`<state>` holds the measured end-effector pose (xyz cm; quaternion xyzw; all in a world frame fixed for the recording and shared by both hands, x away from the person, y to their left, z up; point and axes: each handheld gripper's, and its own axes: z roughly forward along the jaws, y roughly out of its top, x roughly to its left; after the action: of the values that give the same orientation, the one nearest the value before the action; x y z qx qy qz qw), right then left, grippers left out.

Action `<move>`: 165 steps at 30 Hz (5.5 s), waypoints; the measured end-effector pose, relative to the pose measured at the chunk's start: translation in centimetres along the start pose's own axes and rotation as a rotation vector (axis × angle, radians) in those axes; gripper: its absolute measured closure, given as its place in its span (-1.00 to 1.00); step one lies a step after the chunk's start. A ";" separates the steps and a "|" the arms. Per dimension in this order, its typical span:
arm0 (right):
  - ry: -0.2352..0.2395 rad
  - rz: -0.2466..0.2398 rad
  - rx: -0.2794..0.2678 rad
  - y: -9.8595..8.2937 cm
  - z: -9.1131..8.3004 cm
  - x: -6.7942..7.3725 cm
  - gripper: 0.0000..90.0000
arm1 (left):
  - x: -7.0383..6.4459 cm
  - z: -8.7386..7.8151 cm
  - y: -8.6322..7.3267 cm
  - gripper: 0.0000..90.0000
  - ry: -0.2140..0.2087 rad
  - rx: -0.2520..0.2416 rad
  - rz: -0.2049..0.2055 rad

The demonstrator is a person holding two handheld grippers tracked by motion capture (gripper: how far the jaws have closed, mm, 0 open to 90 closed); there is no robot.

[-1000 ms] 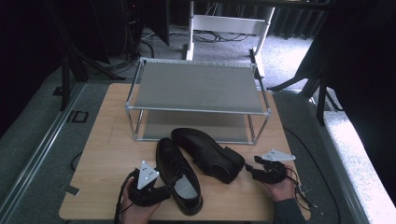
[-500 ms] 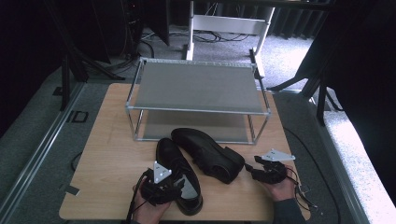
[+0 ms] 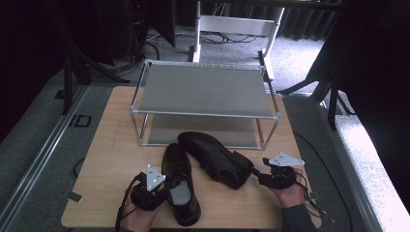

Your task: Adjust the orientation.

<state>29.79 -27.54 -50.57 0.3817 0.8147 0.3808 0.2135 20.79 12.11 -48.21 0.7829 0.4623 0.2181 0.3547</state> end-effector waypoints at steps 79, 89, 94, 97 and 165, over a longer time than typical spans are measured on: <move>0.170 -0.365 0.037 5.5 3.5 8.0 -0.40 | 10.3 0.2 -1.2 0.02 0.075 -0.179 -0.085; 0.105 -0.285 0.072 7.0 4.8 4.2 -0.27 | 10.6 0.3 -1.5 0.02 0.068 -0.175 -0.101; 0.132 -0.190 0.082 7.8 5.2 2.1 0.07 | 10.6 0.4 -1.5 0.02 0.060 -0.171 -0.108; 0.039 -0.182 0.113 8.0 5.4 1.0 0.50 | 10.6 0.4 -1.6 0.02 0.057 -0.167 -0.104; 0.535 -0.313 0.094 3.4 6.6 15.0 0.83 | 12.2 1.3 -1.1 0.18 -0.017 -0.090 -0.108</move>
<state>26.33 -11.32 -52.86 0.1475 0.9074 0.3923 0.0294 26.85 22.77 -49.77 0.7420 0.4904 0.2125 0.4047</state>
